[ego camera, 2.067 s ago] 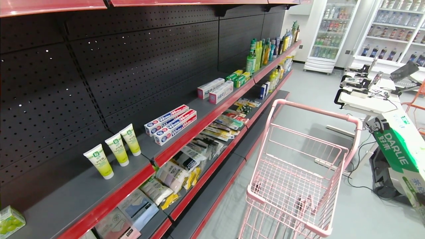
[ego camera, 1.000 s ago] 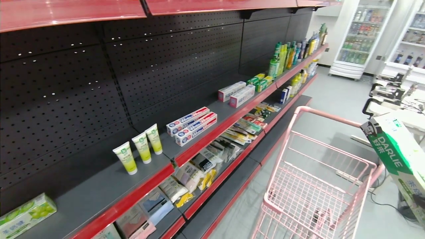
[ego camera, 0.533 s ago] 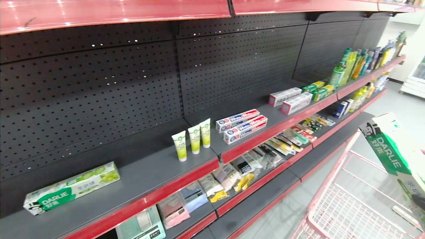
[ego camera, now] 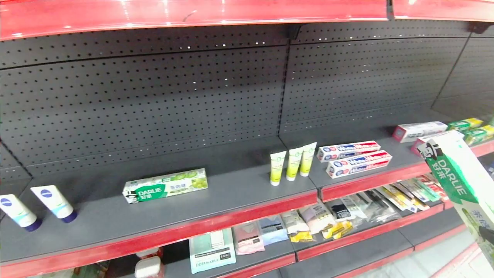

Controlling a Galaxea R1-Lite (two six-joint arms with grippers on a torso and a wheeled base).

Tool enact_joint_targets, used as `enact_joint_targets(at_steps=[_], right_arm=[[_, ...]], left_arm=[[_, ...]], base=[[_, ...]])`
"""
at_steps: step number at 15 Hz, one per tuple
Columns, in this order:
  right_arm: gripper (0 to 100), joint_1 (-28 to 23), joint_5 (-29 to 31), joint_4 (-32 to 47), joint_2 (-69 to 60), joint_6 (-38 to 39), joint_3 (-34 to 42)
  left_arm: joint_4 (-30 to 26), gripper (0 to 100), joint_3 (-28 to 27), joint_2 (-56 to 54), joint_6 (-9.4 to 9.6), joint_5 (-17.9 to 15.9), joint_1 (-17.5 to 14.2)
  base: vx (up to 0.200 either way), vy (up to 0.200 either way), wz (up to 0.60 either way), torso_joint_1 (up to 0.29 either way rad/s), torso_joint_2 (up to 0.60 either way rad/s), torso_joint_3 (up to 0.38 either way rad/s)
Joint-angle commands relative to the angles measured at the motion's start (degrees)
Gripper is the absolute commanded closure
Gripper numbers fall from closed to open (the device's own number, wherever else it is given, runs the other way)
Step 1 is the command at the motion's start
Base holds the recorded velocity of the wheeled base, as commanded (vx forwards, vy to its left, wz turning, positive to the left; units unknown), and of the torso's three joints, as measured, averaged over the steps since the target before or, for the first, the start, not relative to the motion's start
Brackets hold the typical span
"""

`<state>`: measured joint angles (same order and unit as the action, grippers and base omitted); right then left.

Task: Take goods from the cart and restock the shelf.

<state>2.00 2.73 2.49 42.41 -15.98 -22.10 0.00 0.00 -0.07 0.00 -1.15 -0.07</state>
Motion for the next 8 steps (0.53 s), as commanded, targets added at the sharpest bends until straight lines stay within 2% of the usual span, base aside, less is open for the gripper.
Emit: enact_joint_targets(at_steps=[1, 3, 8], right_arm=[[100, 0.0, 0.0, 0.0, 0.1, 0.0, 0.0], [100, 0.0, 0.0, 0.0, 0.1, -0.1, 0.0], [100, 0.0, -0.1, -1.7, 0.7, 1.3, 0.1]], left_arm=[[0.0, 0, 0.0, 0.1, 0.0, 0.0, 0.0], [0.0, 0, 0.0, 0.1, 0.0, 0.0, 0.0], [0.1, 0, 0.0, 0.1, 0.0, 0.0, 0.0]], base=[[0.0, 0.0, 0.6, 0.002, 0.0, 0.007], [0.0, 0.0, 0.6, 0.005, 0.0, 0.002], [0.0, 0.0, 0.0, 0.0, 0.0, 0.0]])
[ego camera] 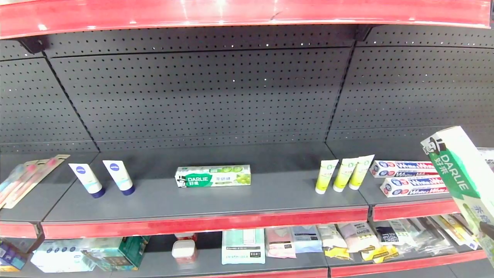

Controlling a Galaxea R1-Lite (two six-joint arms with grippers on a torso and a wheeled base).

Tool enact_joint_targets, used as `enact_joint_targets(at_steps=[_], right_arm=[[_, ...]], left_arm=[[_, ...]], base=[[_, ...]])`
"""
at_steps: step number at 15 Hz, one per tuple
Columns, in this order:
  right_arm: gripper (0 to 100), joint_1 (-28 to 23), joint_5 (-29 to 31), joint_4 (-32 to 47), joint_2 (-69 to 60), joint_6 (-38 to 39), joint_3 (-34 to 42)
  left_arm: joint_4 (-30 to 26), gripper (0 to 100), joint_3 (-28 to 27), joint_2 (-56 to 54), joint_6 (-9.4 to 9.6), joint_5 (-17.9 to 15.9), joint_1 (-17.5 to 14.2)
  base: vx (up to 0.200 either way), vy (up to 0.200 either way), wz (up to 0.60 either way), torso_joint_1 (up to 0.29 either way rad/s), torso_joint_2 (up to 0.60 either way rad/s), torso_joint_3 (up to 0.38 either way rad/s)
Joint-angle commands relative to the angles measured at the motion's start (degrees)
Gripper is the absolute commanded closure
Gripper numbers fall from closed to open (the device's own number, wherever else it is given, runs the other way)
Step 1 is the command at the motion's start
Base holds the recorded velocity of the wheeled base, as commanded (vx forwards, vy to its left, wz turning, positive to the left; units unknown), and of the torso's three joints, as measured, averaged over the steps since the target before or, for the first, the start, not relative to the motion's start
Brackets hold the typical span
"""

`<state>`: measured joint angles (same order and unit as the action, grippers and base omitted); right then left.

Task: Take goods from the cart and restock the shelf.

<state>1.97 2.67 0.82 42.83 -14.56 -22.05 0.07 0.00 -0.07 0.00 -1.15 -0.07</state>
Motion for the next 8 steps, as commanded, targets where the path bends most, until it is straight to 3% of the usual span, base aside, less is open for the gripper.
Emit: enact_joint_targets(at_steps=[1, 7, 8], right_arm=[[100, 0.0, 0.0, -0.1, 0.5, 0.1, 0.1], [100, 0.0, -0.1, -0.1, -1.3, 2.3, 0.5], [100, 0.0, 0.0, -0.1, -1.3, 2.3, 0.0]], left_arm=[[-0.1, 0, 0.0, 0.2, 0.0, 0.0, 0.0], [0.0, 0, -0.3, 3.2, 1.49, -1.4, 1.4], [-0.7, 0, -3.5, 4.2, 2.02, -2.2, 1.5]], base=[[0.0, 0.0, 0.0, 0.0, 0.0, 0.0], [0.0, 0.0, 0.0, 0.0, 0.0, 0.0], [0.0, 0.0, 0.0, 0.0, 0.0, 0.0]])
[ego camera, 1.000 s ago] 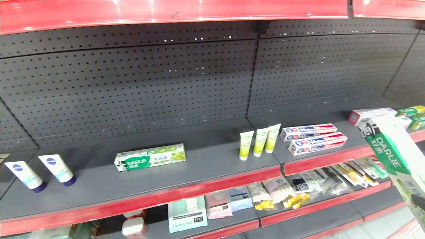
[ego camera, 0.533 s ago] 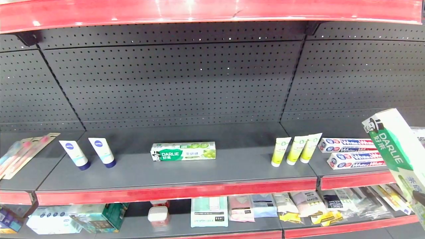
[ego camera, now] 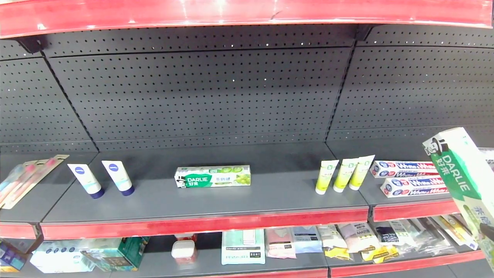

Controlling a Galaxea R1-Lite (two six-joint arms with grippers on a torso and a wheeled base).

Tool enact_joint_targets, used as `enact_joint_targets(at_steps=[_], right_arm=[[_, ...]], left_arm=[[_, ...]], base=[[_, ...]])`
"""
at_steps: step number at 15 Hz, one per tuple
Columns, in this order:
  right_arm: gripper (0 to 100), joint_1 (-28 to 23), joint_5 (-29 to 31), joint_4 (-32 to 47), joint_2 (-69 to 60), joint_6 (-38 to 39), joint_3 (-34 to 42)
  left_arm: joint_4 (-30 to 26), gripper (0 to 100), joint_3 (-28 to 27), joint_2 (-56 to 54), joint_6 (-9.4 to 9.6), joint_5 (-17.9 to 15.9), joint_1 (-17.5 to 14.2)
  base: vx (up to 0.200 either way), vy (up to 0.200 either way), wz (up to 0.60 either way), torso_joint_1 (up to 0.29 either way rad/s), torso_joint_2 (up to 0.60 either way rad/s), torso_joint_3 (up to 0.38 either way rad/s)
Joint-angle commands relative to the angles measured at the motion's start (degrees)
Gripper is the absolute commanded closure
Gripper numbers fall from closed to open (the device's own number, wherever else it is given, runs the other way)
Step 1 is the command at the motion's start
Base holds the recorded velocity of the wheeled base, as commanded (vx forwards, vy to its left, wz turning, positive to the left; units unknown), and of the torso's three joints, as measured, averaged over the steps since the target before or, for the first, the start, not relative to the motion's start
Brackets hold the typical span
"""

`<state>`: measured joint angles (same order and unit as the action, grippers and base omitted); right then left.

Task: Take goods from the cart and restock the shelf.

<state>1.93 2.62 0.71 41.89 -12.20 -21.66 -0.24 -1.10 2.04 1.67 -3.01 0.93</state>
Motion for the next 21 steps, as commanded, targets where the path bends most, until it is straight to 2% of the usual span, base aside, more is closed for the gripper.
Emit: enact_joint_targets(at_steps=[1, 2, 3, 5, 6, 8, 9, 11, 12, 13, 15, 17, 18, 21], right_arm=[[100, 0.1, 0.0, 0.0, -0.3, -0.3, -1.3], [100, 0.1, 0.0, 0.0, 0.2, -0.4, -1.8], [100, 0.2, 0.0, 0.0, 0.7, -0.5, -2.0], [100, 0.3, 0.0, 0.0, 0.8, -0.8, -1.9], [100, 0.3, 0.0, 0.0, 0.7, -0.9, -1.9], [100, 0.3, 0.0, 0.0, 0.7, -0.9, -2.2], [100, 0.3, 0.0, 0.0, 0.7, -0.9, -2.2], [100, 0.3, 0.0, 0.0, 0.5, -0.9, -1.9], [100, 0.4, -0.1, 0.0, 0.5, -0.9, -1.8], [100, 0.4, -0.1, 0.0, 0.8, -0.9, -1.7], [100, 0.8, -0.1, 0.0, 1.1, -0.9, -1.6], [100, 1.8, -0.1, 0.1, 1.1, -1.0, -1.3], [100, 2.3, -0.1, 0.0, 1.1, -1.4, -1.3], [100, 2.5, -0.2, 0.0, 1.5, -2.6, -2.2]], left_arm=[[-2.6, 0, -16.5, 14.9, -1.85, -0.8, 0.7], [-3.4, 0, -23.8, 22.7, -7.65, -0.6, 0.7], [-3.3, 0, -27.9, 29.7, -10.72, 0.0, 0.4], [-3.4, 0, -28.7, 38.1, -10.81, 1.1, 0.0], [-3.1, 0, -28.9, 46.2, -10.9, 1.6, 0.0], [1.7, 0, -30.1, 57.4, -10.99, 2.2, 0.0], [3.8, 0, -30.2, 59.7, -10.81, 2.8, 0.1], [10.4, 0, -30.6, 66.9, -10.72, 9.6, 3.5], [10.7, 0, -31.1, 67.7, -10.46, 12.4, 4.1], [10.8, 0, -31.5, 69.6, -10.81, 13.8, 5.6], [11.4, 0, -32.6, 73.4, -11.43, 13.1, 9.2], [11.7, 0, -35.4, 76.5, -13.36, 12.2, 12.0], [10.9, 0, -37.8, 79.1, -13.97, 12.2, 14.6], [10.4, 0, -41.7, 85.5, -14.24, 12.2, 16.6]], base=[[0.0, 0.0, 0.0, 0.0, 0.0, 0.0], [0.0, 0.0, 0.0, 0.0, 0.0, 0.0], [0.0, 0.0, 0.0, 0.0, 0.0, 0.0], [0.0, 0.0, 0.0, 0.0, 0.0, 0.0], [0.0, 0.0, 0.0, 0.0, 0.0, 0.0], [0.0, 0.0, 0.0, 0.0, 0.0, 0.0], [0.0, 0.0, 0.0, 0.0, 0.0, 0.0], [0.0, 0.0, 0.0, 0.0, 0.0, 0.0], [0.0, 0.0, 0.0, 0.0, 0.0, 0.0], [0.0, 0.0, 0.0, 0.0, 0.0, 0.0], [0.0, 0.0, 0.0, 0.0, 0.0, 0.0], [0.0, 0.0, 0.0, 0.0, 0.0, 0.0], [0.0, 0.0, 0.0, 0.0, 0.0, 0.0], [0.0, 0.0, 0.0, 0.0, 0.0, 0.0]])
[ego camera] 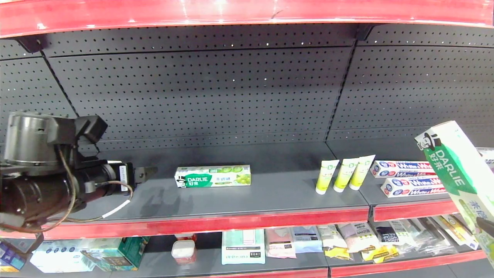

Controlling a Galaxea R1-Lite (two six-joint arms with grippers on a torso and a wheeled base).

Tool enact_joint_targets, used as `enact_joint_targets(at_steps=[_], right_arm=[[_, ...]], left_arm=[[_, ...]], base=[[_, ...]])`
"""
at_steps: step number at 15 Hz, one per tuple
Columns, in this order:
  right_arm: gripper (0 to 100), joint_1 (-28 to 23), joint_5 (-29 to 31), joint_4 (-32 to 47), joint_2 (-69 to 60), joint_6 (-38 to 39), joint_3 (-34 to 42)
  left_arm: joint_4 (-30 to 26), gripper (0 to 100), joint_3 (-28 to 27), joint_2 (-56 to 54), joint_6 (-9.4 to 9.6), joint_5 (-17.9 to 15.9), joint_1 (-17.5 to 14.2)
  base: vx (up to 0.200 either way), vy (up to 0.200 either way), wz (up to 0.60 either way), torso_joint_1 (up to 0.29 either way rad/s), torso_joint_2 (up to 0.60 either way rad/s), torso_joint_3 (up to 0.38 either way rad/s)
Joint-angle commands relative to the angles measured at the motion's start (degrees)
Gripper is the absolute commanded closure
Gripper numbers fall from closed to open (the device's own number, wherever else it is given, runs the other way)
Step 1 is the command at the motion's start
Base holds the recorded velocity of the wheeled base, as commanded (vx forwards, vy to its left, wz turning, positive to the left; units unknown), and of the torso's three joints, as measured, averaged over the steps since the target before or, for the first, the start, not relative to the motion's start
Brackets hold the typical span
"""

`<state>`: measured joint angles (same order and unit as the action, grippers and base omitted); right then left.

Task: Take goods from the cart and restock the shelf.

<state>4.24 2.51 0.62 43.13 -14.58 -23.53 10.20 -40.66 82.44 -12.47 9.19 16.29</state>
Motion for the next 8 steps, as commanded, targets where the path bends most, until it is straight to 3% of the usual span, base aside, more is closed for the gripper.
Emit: enact_joint_targets(at_steps=[1, 2, 5, 8], right_arm=[[100, 0.1, 0.0, 0.1, 0.6, -0.4, -0.6], [100, 0.1, 0.0, 0.1, 0.7, -0.4, -0.6], [100, 0.1, 0.0, 0.2, 0.6, -0.6, -0.3], [100, 0.1, 0.0, 0.1, 0.3, -0.6, -0.1]], left_arm=[[-0.1, 0, -4.2, 8.5, -0.19, -0.1, 1.1], [-0.1, 0, -5.4, 10.3, -0.27, 0.0, 1.1], [-0.1, 0, -12.4, 18.7, -3.79, 0.0, 2.1], [-0.1, 0, -16.5, 23.8, -3.88, -0.1, 2.7]], base=[[0.0, 0.0, 0.0, 0.0, 0.0, 0.0], [0.0, 0.0, 0.0, 0.0, 0.0, 0.0], [0.0, 0.0, 0.0, 0.0, 0.0, 0.0], [0.0, 0.0, 0.0, 0.0, 0.0, 0.0]])
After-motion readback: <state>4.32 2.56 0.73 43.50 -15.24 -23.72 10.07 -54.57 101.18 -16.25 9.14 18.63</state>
